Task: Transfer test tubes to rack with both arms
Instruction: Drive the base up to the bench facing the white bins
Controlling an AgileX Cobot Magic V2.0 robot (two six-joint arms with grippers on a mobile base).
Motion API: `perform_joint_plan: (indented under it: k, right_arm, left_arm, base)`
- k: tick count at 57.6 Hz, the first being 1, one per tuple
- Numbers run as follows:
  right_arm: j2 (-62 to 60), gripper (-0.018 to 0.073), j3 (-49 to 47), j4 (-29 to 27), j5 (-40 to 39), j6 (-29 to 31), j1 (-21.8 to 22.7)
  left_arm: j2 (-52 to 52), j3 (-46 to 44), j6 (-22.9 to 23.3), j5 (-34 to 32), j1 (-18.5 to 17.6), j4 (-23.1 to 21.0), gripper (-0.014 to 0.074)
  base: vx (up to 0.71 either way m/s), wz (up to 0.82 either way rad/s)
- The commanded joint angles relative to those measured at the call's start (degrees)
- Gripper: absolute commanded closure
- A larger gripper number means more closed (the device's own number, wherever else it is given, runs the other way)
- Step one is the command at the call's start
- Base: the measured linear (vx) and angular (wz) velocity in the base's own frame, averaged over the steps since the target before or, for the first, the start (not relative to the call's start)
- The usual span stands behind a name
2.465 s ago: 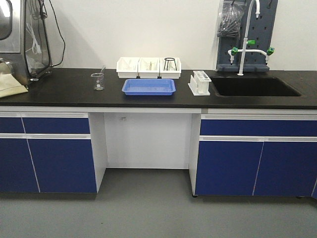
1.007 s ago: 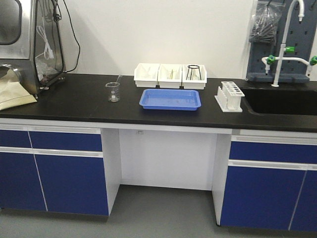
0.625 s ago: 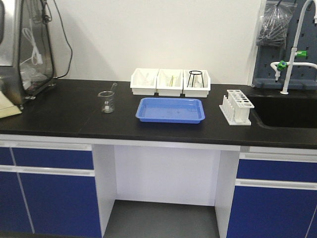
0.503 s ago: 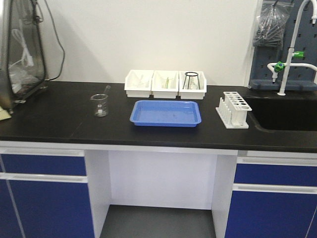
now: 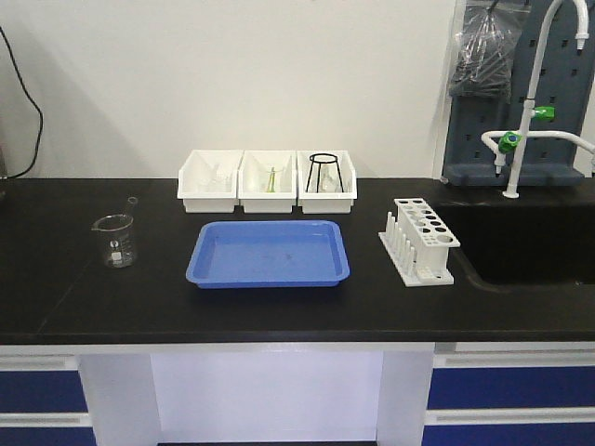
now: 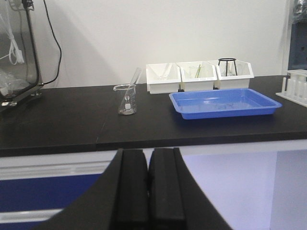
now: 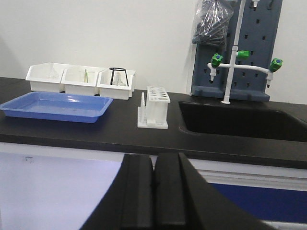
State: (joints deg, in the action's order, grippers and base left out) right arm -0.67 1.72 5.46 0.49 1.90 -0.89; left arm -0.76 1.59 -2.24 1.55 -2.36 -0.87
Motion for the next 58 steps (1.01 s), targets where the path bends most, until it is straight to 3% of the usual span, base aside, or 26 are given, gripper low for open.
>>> perform_joint_plan:
  k: [1,58]
  right_arm:
    - [-0.5,0.0568,0.8,0.2,-4.5,0.2,0.3]
    - [-0.5,0.0568,0.8,0.2,-4.5,0.2,0.3]
  left_arm:
    - [-0.1,-1.5,0.2,-5.0,0.2,-0.4,0.0601]
    - [-0.1,-1.5,0.2,-5.0,0.2,-0.4,0.0601]
  base:
    - [0.41,-0.02]
    - [0.4,0.02]
